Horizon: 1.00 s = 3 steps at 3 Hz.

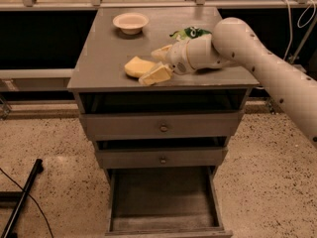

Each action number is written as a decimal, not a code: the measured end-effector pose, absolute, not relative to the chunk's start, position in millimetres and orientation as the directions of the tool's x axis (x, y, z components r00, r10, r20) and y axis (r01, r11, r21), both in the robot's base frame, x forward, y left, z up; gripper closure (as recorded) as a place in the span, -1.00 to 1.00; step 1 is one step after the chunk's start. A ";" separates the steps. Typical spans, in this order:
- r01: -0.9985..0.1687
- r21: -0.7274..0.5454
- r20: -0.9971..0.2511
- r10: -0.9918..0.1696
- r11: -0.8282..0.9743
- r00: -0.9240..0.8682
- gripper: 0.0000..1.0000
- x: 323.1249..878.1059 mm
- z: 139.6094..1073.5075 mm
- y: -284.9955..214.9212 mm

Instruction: Pick sponge from bottom drawer and place on counter

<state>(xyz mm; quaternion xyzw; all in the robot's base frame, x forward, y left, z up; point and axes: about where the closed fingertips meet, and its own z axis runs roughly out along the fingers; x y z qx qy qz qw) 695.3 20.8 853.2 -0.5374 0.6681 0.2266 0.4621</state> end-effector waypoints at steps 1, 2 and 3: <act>-0.927 -0.194 -0.861 -0.509 0.320 0.005 -1.00 695.3 853.2 20.8; -0.924 -0.260 -0.782 -0.622 0.281 0.031 -1.00 688.9 859.1 12.9; -0.907 -0.388 -0.626 -0.769 0.162 0.130 -1.00 661.2 879.5 -6.7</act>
Offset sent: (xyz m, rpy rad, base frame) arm -0.0169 -0.0345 0.0258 -0.4120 -0.0826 0.0133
